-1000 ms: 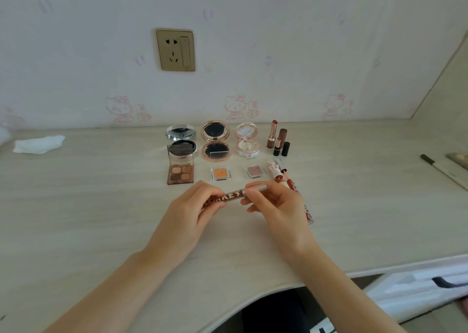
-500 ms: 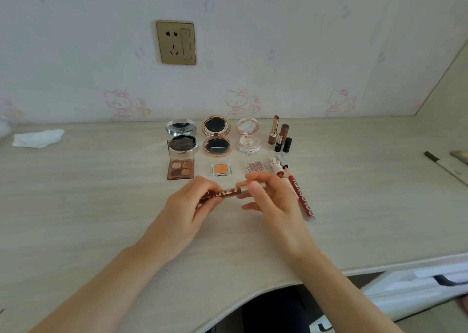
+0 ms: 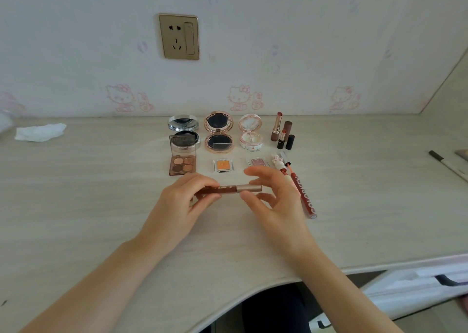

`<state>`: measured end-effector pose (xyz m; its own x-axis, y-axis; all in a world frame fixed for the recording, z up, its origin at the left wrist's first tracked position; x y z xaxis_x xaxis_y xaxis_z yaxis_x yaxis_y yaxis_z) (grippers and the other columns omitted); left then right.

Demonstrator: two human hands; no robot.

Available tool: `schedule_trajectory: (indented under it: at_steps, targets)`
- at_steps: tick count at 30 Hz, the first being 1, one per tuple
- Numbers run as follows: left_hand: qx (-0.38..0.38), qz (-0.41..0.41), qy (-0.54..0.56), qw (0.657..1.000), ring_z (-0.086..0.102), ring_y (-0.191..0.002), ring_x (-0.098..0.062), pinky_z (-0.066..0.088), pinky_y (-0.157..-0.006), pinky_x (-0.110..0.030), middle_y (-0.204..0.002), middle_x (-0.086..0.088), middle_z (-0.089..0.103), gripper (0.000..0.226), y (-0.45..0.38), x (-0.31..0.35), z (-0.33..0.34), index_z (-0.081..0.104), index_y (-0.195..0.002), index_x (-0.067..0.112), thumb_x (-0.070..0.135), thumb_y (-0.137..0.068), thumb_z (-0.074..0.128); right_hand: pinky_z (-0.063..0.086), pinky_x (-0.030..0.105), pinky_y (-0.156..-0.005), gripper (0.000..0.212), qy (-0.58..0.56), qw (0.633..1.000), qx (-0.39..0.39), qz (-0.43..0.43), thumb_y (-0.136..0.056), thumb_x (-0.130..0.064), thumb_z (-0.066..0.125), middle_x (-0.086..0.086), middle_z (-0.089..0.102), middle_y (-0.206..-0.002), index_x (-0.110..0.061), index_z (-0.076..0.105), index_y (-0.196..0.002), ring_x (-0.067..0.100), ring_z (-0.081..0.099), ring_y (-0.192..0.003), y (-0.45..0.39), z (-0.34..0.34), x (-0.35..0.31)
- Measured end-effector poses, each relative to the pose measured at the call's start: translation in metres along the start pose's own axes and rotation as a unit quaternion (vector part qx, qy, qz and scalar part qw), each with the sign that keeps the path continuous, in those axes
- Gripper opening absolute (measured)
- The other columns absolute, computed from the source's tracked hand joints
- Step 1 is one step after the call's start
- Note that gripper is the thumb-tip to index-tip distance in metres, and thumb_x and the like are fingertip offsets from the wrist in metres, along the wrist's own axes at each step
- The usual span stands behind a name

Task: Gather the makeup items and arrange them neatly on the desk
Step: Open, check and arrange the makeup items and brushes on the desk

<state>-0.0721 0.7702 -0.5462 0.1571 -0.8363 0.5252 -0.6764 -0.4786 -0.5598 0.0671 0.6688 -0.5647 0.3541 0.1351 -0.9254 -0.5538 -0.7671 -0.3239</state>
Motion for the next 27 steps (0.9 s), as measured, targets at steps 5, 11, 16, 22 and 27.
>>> schedule_trajectory:
  at_steps: [5,11,16,22,27]
  targets:
    - [0.01,0.01,0.0,1.0,0.057,-0.082,0.0,0.044,-0.074,-0.012,-0.09,0.01,0.062,0.017,0.0011,0.0019,0.0,0.068,-0.098,0.015,0.021,-0.083,0.07,0.055,0.033,-0.072,0.019,-0.001,0.998,0.02,0.066,-0.095,-0.029,0.053,-0.001,0.071,-0.081,-0.015,0.066,-0.094,0.004,0.065,-0.078,-0.002,-0.001,0.0093]
    - [-0.005,0.01,-0.005,1.0,0.054,-0.084,0.0,0.039,-0.074,-0.009,-0.093,0.014,0.061,0.016,0.0021,0.003,0.0026,0.064,-0.101,0.021,0.028,-0.087,0.061,0.054,0.039,-0.069,0.016,0.046,0.999,0.016,0.017,-0.094,-0.012,0.055,-0.015,0.067,-0.081,-0.026,0.065,-0.093,0.005,0.061,-0.078,-0.0022,-0.0003,0.003]
    - [-0.01,0.02,-0.008,1.0,0.057,-0.086,-0.005,0.043,-0.076,-0.014,-0.092,0.012,0.061,0.014,0.0002,0.0042,0.002,0.066,-0.1,0.017,0.024,-0.088,0.064,0.054,0.047,-0.075,0.02,-0.004,0.999,0.015,0.03,-0.089,-0.003,0.058,-0.013,0.065,-0.097,-0.02,0.058,-0.098,0.011,0.061,-0.093,-0.0001,-0.0005,0.0046]
    - [-0.004,0.02,-0.007,1.0,0.055,-0.085,-0.004,0.039,-0.075,-0.009,-0.093,0.012,0.058,0.016,0.0002,0.0066,0.0005,0.065,-0.098,0.017,0.021,-0.084,0.069,0.05,0.03,-0.067,0.008,0.016,0.998,-0.002,0.058,-0.093,-0.025,0.056,-0.009,0.067,-0.069,-0.022,0.063,-0.09,0.004,0.061,-0.069,-0.0019,0.0037,0.0104]
    - [-0.007,0.027,-0.018,0.999,0.056,-0.087,-0.005,0.046,-0.076,-0.018,-0.093,0.014,0.058,0.018,0.0006,0.0055,0.0036,0.065,-0.097,0.017,0.014,-0.081,0.074,0.053,0.034,-0.07,0.018,0.036,0.999,-0.013,0.037,-0.092,-0.009,0.056,-0.015,0.064,-0.087,-0.027,0.06,-0.095,0.008,0.061,-0.086,-0.0014,0.0048,0.0105]
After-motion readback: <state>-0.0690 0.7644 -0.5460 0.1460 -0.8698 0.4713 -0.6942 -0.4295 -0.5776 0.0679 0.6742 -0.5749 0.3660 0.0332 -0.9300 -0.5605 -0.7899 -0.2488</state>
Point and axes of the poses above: each hand's wrist, its own y-axis away from the middle knuckle, its own z-axis out of the palm, x = y × z, the point moved 9 cm from there along -y, towards the middle knuckle
